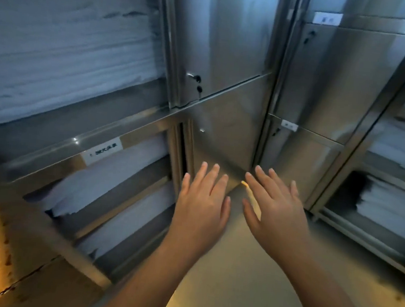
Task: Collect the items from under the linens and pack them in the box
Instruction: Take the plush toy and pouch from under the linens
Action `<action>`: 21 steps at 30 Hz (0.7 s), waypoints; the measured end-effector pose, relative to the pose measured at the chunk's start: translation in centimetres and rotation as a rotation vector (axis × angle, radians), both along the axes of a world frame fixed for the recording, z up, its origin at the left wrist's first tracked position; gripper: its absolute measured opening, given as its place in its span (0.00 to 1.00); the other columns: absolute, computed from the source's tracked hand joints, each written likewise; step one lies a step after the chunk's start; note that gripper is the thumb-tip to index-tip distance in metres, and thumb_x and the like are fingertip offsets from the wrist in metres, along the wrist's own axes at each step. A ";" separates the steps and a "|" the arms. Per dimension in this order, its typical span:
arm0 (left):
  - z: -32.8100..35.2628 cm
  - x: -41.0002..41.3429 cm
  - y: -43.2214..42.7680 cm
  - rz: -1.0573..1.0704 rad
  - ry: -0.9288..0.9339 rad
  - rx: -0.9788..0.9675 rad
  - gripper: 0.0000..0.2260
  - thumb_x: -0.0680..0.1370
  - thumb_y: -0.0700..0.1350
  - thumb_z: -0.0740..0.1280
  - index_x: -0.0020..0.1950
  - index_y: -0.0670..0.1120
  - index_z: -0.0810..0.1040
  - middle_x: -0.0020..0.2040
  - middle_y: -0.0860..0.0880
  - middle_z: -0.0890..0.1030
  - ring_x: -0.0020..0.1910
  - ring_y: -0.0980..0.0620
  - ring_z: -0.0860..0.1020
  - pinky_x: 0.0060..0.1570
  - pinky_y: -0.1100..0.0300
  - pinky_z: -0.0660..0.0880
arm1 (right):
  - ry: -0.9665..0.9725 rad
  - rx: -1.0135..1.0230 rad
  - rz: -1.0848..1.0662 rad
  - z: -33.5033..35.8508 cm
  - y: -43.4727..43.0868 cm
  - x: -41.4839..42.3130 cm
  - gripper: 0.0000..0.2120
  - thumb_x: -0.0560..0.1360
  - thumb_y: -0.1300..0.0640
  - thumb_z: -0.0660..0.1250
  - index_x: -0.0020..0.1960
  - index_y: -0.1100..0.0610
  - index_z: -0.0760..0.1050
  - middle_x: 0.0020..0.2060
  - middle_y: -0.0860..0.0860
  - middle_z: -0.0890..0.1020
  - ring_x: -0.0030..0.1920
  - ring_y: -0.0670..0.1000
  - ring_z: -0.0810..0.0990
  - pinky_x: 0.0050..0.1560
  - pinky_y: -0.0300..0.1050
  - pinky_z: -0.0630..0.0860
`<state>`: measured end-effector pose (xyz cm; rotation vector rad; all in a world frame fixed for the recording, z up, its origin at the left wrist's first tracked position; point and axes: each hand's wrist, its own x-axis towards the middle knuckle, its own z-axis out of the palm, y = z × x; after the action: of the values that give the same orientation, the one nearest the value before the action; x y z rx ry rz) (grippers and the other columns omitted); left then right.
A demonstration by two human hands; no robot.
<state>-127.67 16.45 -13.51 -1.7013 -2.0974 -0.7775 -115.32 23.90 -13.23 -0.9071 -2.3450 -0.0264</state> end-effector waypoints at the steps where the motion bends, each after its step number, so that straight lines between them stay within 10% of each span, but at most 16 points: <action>1: -0.1 0.1 1.5 -0.036 0.004 -0.001 0.16 0.72 0.42 0.67 0.58 0.38 0.79 0.60 0.39 0.78 0.62 0.37 0.74 0.55 0.35 0.68 | -0.008 0.001 -0.040 -0.1 1.0 0.4 0.23 0.63 0.63 0.78 0.57 0.64 0.79 0.56 0.62 0.80 0.57 0.66 0.77 0.52 0.72 0.70; 21: 1.3 5.8 27.4 -0.723 -0.006 -0.094 0.18 0.72 0.39 0.70 0.61 0.38 0.77 0.63 0.39 0.75 0.66 0.37 0.70 0.60 0.34 0.64 | -0.042 -0.007 -0.746 0.4 17.6 8.3 0.24 0.68 0.59 0.74 0.62 0.61 0.75 0.60 0.60 0.78 0.62 0.62 0.75 0.58 0.68 0.67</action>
<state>-121.88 43.87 -12.26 -2.5463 -1.5119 -0.8673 -107.06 41.48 -12.80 -1.7397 -1.9114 -0.3398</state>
